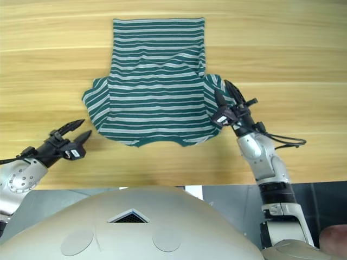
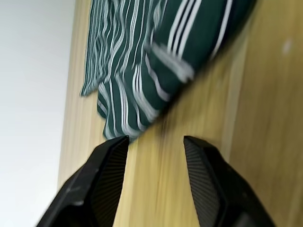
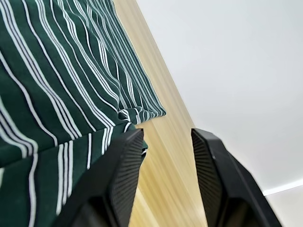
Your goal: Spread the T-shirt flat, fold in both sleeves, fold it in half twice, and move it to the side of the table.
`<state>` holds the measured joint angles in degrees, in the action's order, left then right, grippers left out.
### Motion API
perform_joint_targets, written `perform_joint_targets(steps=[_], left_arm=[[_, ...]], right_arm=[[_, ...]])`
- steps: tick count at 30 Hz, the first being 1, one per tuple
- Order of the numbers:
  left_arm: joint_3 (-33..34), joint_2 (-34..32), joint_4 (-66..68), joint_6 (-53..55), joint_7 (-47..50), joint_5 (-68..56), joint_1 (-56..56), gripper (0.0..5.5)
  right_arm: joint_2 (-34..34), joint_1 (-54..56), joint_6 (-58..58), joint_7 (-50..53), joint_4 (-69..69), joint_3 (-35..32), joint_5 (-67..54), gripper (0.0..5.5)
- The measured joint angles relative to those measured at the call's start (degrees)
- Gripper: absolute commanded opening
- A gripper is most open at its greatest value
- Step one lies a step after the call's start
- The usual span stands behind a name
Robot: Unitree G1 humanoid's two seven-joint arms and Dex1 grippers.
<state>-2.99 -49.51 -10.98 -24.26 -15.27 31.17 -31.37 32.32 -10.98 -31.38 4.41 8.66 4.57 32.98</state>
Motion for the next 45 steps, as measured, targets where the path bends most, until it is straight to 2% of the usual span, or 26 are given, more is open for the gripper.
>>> perform_joint_targets(steps=[4, 7, 15, 38, 45], left_arm=[[-3.0, 1.3, 2.3, -0.7, -1.1, 0.8, 5.2, 2.16], [-7.0, 5.2, 4.8, -0.6, -0.5, 3.6, 11.3, 2.16], [-7.6, 6.9, 15.2, 2.6, 7.7, 10.2, 19.5, 2.16], [-9.9, 7.1, 25.3, 5.9, 14.9, 11.5, 25.7, 2.16], [-10.4, 6.1, 24.1, 5.5, 14.8, 11.4, 25.6, 1.5]], right_arm=[[0.1, 0.0, 0.0, 0.1, 0.3, 0.0, 0.0, 1.88], [0.1, -0.1, -0.1, 0.4, 0.7, 0.2, 0.0, 1.88], [0.1, -0.3, -0.2, 1.2, 1.1, 0.4, 0.0, 1.88], [-0.1, -0.8, -0.6, 2.0, 2.3, 0.9, 0.1, 1.88], [0.0, -0.8, -0.6, 2.0, 2.4, 0.9, 0.1, 1.88]])
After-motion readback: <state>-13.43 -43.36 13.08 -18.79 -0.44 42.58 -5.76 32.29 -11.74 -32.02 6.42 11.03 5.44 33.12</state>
